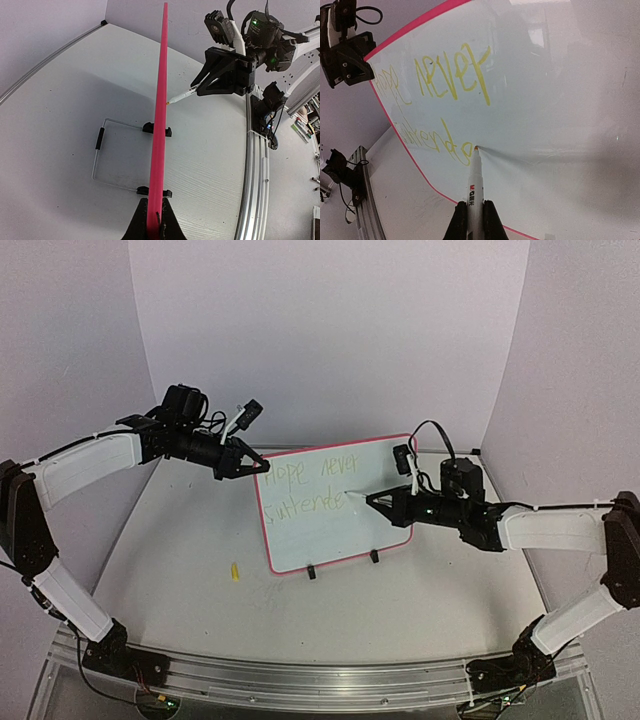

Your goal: Write a sentence on the whiteboard

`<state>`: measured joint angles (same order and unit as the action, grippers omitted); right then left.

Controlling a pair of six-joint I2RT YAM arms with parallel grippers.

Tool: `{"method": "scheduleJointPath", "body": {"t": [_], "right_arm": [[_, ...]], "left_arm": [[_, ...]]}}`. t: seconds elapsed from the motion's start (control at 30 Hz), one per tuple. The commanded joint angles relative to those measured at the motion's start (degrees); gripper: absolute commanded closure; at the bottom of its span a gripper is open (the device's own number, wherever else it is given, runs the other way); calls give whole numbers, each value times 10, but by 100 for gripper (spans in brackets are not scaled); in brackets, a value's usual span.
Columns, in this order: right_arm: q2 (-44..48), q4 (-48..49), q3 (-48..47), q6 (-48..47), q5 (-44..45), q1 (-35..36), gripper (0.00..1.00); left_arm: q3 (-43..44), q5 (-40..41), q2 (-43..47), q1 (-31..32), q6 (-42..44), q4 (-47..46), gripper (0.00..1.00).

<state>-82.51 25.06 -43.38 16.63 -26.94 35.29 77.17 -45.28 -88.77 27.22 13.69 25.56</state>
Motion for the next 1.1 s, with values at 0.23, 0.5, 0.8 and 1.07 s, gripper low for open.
{"method": "scheduleJointPath", "body": {"t": [0.23, 0.5, 0.8, 1.07], "right_arm": [[12, 7, -6, 4, 49, -1, 100], [32, 7, 21, 12, 67, -1, 100], [11, 1, 39, 19, 58, -1, 100], [7, 1, 40, 20, 57, -1, 100]], "left_arm": [[1, 22, 22, -2, 17, 6, 100], [1, 23, 23, -2, 17, 5, 100], [2, 23, 22, -2, 17, 5, 100], [2, 23, 21, -2, 16, 5, 100]]}}
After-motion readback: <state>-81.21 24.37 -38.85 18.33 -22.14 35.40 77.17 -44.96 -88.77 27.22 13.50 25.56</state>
